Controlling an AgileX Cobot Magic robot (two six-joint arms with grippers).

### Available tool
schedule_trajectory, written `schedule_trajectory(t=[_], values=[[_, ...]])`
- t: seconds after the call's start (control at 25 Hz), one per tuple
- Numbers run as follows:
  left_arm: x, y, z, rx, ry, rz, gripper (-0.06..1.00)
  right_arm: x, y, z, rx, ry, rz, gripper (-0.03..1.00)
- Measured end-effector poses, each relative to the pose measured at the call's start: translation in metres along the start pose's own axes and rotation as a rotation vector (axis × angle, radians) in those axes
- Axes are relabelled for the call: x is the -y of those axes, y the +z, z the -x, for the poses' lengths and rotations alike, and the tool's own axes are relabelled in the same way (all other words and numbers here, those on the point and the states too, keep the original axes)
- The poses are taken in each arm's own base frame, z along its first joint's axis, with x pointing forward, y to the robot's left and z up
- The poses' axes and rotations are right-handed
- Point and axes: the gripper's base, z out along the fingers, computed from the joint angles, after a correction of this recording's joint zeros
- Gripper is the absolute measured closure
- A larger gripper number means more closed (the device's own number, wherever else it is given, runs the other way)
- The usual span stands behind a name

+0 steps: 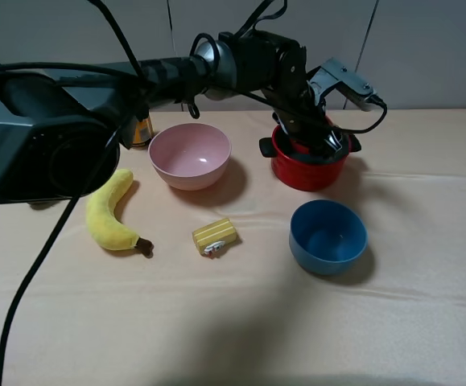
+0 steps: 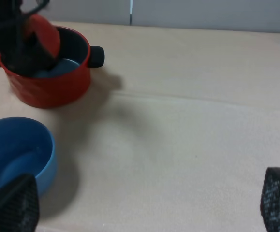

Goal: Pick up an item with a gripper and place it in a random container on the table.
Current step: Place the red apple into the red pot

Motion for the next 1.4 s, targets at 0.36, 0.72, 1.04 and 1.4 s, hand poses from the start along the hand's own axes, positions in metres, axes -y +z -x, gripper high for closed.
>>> schedule_trajectory(t=[0.36,0.72,1.04,1.4], values=[[0.000,0.003,-0.001,-0.002,0.006,0.005,-0.04,0.000,0.000,0.000,0.000,0.000,0.000,0.27],[0.000,0.003,-0.001,-0.002,0.006,0.005,-0.05,0.000,0.000,0.000,0.000,0.000,0.000,0.27],[0.000,0.003,-0.002,-0.013,0.006,0.002,-0.05,0.000,0.000,0.000,0.000,0.000,0.000,0.27],[0.001,-0.030,-0.002,-0.153,0.007,-0.037,-0.05,0.000,0.000,0.000,0.000,0.000,0.000,0.27]])
